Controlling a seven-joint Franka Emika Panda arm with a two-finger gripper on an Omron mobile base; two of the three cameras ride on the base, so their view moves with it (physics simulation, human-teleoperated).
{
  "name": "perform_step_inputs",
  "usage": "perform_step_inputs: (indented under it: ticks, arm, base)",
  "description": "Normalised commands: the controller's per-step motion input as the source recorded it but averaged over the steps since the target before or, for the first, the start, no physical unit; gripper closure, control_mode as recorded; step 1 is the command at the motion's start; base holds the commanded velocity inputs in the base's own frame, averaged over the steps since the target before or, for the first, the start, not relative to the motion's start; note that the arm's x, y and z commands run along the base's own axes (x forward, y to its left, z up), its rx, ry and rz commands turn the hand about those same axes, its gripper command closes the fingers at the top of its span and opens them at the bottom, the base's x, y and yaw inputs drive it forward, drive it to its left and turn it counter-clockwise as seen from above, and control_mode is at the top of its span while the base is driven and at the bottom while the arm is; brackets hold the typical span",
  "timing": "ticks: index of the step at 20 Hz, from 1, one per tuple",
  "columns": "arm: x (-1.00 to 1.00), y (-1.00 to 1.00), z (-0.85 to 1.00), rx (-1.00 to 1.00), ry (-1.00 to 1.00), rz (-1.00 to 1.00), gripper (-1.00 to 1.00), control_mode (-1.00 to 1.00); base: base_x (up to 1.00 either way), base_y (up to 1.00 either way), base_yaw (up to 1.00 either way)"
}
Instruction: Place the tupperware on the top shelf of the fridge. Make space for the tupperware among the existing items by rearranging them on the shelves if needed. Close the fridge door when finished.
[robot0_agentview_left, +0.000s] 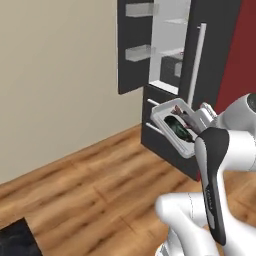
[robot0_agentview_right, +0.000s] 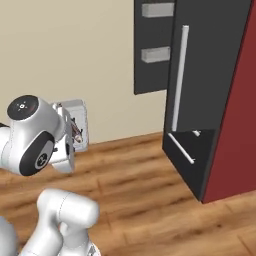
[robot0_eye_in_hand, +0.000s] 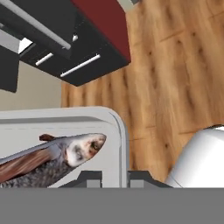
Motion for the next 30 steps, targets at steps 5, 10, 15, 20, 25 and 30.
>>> perform_step_inputs:
  ticks: [5, 10, 15, 20, 25, 30]
  arm:
    - [0.0, 0.0, 0.0, 0.0, 0.0, 0.0, 1.0, 1.0]
    - [0.0, 0.0, 0.0, 0.0, 0.0, 0.0, 1.0, 1.0]
    - [0.0, 0.0, 0.0, 0.0, 0.0, 0.0, 1.0, 1.0]
    - [0.0, 0.0, 0.0, 0.0, 0.0, 0.0, 1.0, 1.0]
    - [0.0, 0.0, 0.0, 0.0, 0.0, 0.0, 1.0, 1.0]
    - [0.0, 0.0, 0.0, 0.0, 0.0, 0.0, 1.0, 1.0]
  base:
    - [1.0, 0.2, -0.43]
    - [1.0, 0.34, -0.49]
    - [1.0, 0.5, -0.44]
    - [0.95, 0.43, -0.45]
    - [0.79, 0.2, -0.52]
    - [0.78, 0.47, -0.47]
